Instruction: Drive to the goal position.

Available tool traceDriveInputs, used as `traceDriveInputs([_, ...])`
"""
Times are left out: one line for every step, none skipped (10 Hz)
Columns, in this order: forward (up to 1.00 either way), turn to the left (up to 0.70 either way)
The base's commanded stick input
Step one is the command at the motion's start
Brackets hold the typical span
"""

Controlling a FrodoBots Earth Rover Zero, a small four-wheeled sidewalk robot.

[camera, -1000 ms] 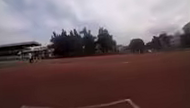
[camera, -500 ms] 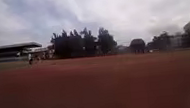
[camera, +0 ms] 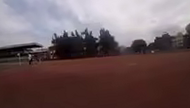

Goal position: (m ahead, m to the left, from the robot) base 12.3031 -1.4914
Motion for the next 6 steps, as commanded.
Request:
traceDriveInputs([0.70, 0.00])
traceDriveInputs([0.70, 0.00])
traceDriveInputs([0.70, 0.00])
traceDriveInputs([0.70, 0.00])
traceDriveInputs([0.70, 0.00])
traceDriveInputs([0.70, 0.00])
